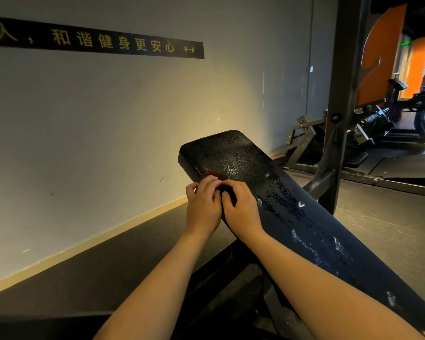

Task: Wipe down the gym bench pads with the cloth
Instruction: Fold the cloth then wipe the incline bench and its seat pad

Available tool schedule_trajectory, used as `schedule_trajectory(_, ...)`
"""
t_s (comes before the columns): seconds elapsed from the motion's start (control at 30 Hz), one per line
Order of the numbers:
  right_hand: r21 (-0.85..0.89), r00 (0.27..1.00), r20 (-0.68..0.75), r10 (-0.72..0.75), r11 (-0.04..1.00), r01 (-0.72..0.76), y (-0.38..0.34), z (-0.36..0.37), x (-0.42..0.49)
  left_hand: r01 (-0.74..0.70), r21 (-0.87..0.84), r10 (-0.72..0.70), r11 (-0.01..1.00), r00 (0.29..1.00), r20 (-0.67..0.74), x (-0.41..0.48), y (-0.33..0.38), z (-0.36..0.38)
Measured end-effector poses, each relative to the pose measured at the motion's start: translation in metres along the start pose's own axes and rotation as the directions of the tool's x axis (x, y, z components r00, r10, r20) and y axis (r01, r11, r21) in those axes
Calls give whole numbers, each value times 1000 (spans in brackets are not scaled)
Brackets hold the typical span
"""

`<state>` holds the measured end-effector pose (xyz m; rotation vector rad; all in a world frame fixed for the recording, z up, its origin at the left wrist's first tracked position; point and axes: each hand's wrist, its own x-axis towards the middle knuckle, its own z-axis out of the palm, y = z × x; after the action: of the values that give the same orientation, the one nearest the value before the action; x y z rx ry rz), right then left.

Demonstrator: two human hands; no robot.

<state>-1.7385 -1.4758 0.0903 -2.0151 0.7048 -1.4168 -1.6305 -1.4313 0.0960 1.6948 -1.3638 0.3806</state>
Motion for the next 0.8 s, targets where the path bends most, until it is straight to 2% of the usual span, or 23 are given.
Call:
schedule_trajectory(0.17,-42,999,2,-36,998,36,4,1,2,-50,3,50,999,999,9,14,-5,-13)
schedule_trajectory(0.3,-86,995,12,-94,992,95,7,6,5,60,20,-60,998,998,3,37,-8,-9)
schedule_trajectory(0.4,-54,998,2,-62,997,63,7,5,6,86,52,-85,995,996,-24,37,-2,-4)
schedule_trajectory(0.5,-20,1000,-18,5,1000,-6,2,2,6,14,62,-14,998,1000,-10,19,-1,-1)
schedule_trajectory(0.6,-97,999,-19,50,994,-52,-2,-1,9,-57,43,56,997,998,30,3,-2,-2)
schedule_trajectory(0.67,-170,999,0,33,985,-32,-3,-2,9,-97,37,96,995,995,39,7,-3,-8)
schedule_trajectory(0.73,-184,1000,-1,4,983,-4,-1,-2,8,-108,50,108,993,994,-5,20,-6,-16)
schedule_trajectory(0.8,-123,999,-33,3,992,-7,4,-2,7,-29,30,32,999,996,-88,39,-9,-19)
